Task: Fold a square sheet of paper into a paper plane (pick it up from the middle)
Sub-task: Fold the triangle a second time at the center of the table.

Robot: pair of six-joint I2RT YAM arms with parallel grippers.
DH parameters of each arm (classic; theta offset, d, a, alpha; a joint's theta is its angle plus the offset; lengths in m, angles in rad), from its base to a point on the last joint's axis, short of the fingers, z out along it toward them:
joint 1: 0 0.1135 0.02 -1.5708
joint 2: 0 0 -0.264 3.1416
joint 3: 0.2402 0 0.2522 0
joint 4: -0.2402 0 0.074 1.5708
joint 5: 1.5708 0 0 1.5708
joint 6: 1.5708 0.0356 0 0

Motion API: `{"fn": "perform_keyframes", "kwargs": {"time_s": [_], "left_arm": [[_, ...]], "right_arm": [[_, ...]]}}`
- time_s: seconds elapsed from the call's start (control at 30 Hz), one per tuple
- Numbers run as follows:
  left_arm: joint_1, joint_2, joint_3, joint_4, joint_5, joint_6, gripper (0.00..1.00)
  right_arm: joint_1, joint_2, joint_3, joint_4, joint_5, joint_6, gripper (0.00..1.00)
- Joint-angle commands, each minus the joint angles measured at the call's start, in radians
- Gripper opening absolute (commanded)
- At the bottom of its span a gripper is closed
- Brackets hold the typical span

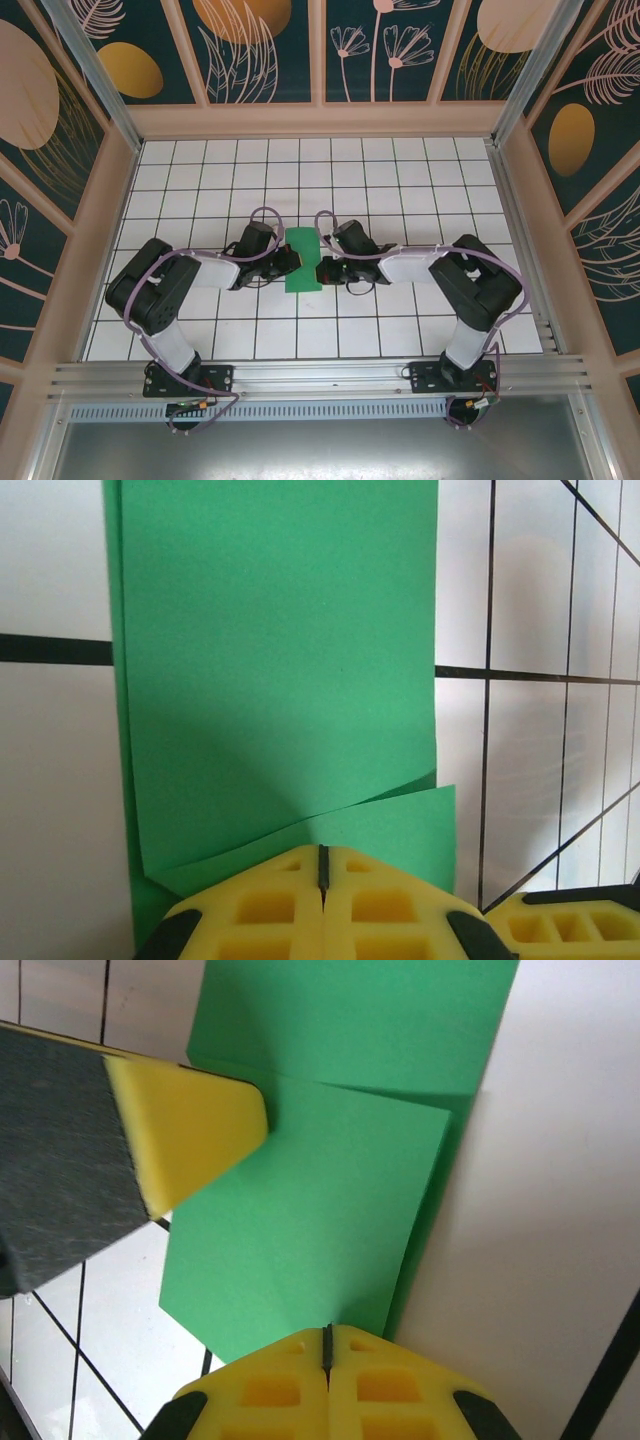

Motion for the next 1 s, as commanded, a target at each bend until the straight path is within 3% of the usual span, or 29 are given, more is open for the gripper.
{"fn": "perform_keyframes", "kwargs": {"time_s": [0.0, 0.07, 0.23, 0.47, 0.77, 0.97], "left_arm": [[0.001, -0.043, -0.013, -0.039, -0.032, 0.013, 0.06], [0.001, -0.064, -0.017, -0.023, -0.057, 0.004, 0.13], [-0.01, -0.12, -0.057, 0.098, -0.055, -0.037, 0.18], [-0.068, -0.111, -0.071, 0.116, -0.039, -0.06, 0.14], [-0.09, 0.037, -0.009, 0.075, 0.023, -0.032, 0.08], [-0.076, 0.056, 0.045, -0.054, -0.063, 0.04, 0.1]], "right_arm": [[0.0, 0.022, 0.017, 0.004, -0.031, -0.022, 0.0], [0.0, 0.03, 0.021, -0.024, -0.018, -0.04, 0.0], [-0.003, 0.059, 0.037, -0.086, 0.019, -0.058, 0.0], [-0.001, 0.072, 0.037, -0.094, 0.021, -0.053, 0.0], [-0.001, 0.079, 0.038, -0.113, 0.035, -0.066, 0.0], [-0.001, 0.093, 0.032, -0.156, 0.078, -0.094, 0.0]]}}
